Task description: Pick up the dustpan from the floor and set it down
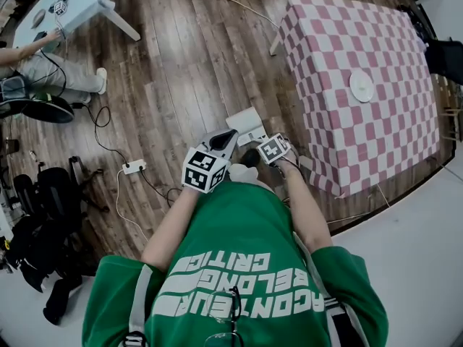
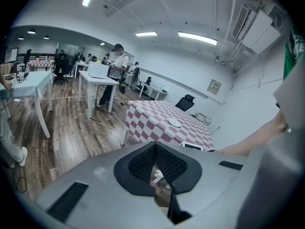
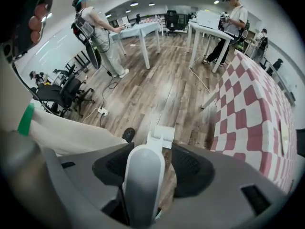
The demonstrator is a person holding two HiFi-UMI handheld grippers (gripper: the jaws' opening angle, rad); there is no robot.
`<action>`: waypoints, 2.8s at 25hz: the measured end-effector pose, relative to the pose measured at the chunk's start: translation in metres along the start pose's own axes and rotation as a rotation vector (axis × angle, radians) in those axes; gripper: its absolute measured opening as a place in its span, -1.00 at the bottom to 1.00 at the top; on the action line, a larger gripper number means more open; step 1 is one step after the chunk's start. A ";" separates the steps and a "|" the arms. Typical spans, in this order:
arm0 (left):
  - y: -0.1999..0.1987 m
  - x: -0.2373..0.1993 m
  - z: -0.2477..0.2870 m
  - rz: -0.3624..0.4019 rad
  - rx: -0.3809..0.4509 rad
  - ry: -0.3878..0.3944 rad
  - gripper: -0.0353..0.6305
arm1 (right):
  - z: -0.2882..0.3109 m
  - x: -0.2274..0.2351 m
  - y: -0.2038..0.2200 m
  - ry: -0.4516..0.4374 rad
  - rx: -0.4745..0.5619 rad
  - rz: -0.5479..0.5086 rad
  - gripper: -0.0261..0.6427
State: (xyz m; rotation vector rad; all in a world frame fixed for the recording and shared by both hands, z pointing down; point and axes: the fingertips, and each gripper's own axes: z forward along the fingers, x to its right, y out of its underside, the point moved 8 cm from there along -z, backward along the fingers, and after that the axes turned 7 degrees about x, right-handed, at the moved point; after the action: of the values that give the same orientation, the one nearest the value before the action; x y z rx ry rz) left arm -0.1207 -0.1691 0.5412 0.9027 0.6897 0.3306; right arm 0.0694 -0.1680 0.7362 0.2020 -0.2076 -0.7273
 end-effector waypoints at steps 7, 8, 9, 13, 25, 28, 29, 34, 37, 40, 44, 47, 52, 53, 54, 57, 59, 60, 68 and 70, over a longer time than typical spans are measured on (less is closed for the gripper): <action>-0.001 -0.005 -0.001 -0.006 0.001 -0.029 -0.91 | 0.023 -0.005 0.010 -0.031 -0.100 0.001 -0.23; -0.001 -0.006 -0.001 -0.007 -0.001 -0.031 -0.91 | 0.023 -0.005 0.009 -0.029 -0.102 0.001 -0.23; -0.001 -0.007 -0.001 -0.007 -0.003 -0.032 -0.91 | 0.024 -0.005 0.008 -0.027 -0.107 0.000 -0.23; -0.001 -0.008 0.000 -0.007 -0.010 -0.032 -0.91 | 0.025 -0.002 0.003 -0.027 -0.120 0.001 -0.23; -0.002 -0.008 0.005 0.003 -0.021 -0.025 -0.91 | 0.028 0.003 -0.001 0.057 -0.149 -0.027 -0.37; -0.003 -0.008 0.005 0.006 -0.020 -0.024 -0.91 | 0.027 0.005 0.002 0.116 -0.154 -0.042 -0.46; -0.003 -0.008 0.005 0.007 -0.019 -0.024 -0.91 | 0.026 0.006 0.003 0.135 -0.152 -0.046 -0.49; -0.002 -0.006 0.003 0.011 -0.014 -0.028 -0.91 | 0.022 0.010 0.011 0.185 -0.136 -0.055 -0.58; 0.000 -0.003 0.001 0.011 -0.014 -0.027 -0.91 | 0.016 0.013 0.018 0.188 -0.126 -0.037 -0.58; -0.001 -0.003 -0.001 0.013 -0.012 -0.025 -0.91 | 0.005 0.017 0.020 0.198 -0.101 -0.002 -0.58; -0.003 -0.003 -0.003 0.016 -0.010 -0.020 -0.91 | -0.018 0.019 0.022 0.214 -0.056 0.046 -0.58; -0.006 -0.005 -0.003 0.018 -0.008 -0.007 -0.91 | -0.038 0.018 0.023 0.232 -0.012 0.087 -0.58; -0.010 -0.008 -0.003 0.024 -0.007 0.014 -0.91 | -0.080 0.009 0.027 0.262 0.074 0.143 -0.58; -0.011 -0.008 -0.003 0.025 -0.004 0.021 -0.91 | -0.090 0.007 0.028 0.270 0.091 0.152 -0.58; -0.013 -0.009 -0.003 0.027 -0.001 0.030 -0.91 | -0.100 0.004 0.029 0.280 0.110 0.160 -0.58; -0.018 -0.015 -0.006 0.040 0.004 0.061 -0.91 | -0.133 -0.009 0.028 0.311 0.171 0.174 -0.58; -0.021 -0.021 -0.009 0.055 0.003 0.086 -0.91 | -0.155 -0.019 0.027 0.341 0.217 0.186 -0.58; -0.023 -0.024 -0.012 0.062 0.004 0.097 -0.91 | -0.165 -0.024 0.026 0.356 0.241 0.193 -0.58; -0.037 -0.058 -0.044 0.051 0.044 0.136 -0.91 | -0.238 -0.070 0.012 0.457 0.407 0.227 -0.58; -0.040 -0.066 -0.051 0.056 0.065 0.131 -0.91 | -0.248 -0.077 0.005 0.481 0.433 0.225 -0.58</action>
State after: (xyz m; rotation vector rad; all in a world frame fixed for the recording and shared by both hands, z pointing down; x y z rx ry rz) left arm -0.2044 -0.1974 0.5141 0.9699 0.8002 0.4222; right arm 0.0802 -0.0849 0.4906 0.7444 0.0750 -0.3853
